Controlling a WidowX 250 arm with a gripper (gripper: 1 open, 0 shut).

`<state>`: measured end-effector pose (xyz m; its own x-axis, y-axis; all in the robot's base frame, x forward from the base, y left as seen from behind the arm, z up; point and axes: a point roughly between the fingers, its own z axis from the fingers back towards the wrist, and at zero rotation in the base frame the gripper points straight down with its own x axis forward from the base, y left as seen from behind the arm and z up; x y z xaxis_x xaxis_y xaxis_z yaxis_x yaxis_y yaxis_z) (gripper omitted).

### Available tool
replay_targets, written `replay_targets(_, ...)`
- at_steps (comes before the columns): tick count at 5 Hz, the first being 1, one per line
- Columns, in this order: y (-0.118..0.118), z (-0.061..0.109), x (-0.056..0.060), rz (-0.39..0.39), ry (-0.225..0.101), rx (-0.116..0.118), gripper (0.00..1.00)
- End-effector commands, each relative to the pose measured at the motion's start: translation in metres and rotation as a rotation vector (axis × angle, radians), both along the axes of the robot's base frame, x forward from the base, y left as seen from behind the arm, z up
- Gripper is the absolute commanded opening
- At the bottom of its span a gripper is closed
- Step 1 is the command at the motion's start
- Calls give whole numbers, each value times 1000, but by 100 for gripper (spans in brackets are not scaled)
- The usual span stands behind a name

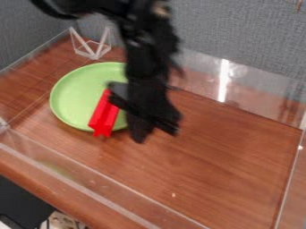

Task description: Put the red object on the right side

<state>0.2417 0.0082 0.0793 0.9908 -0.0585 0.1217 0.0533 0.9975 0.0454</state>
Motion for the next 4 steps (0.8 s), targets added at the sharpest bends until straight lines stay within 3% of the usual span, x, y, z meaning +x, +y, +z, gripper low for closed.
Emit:
replay_targets(1, -35, -14, 18, -77, -25, -19, 0)
replay_targets(2, -54, -25, 20, -96, -28, -20, 0)
replay_targets(4, -17, -7, 6, -48, -69, 2, 0)
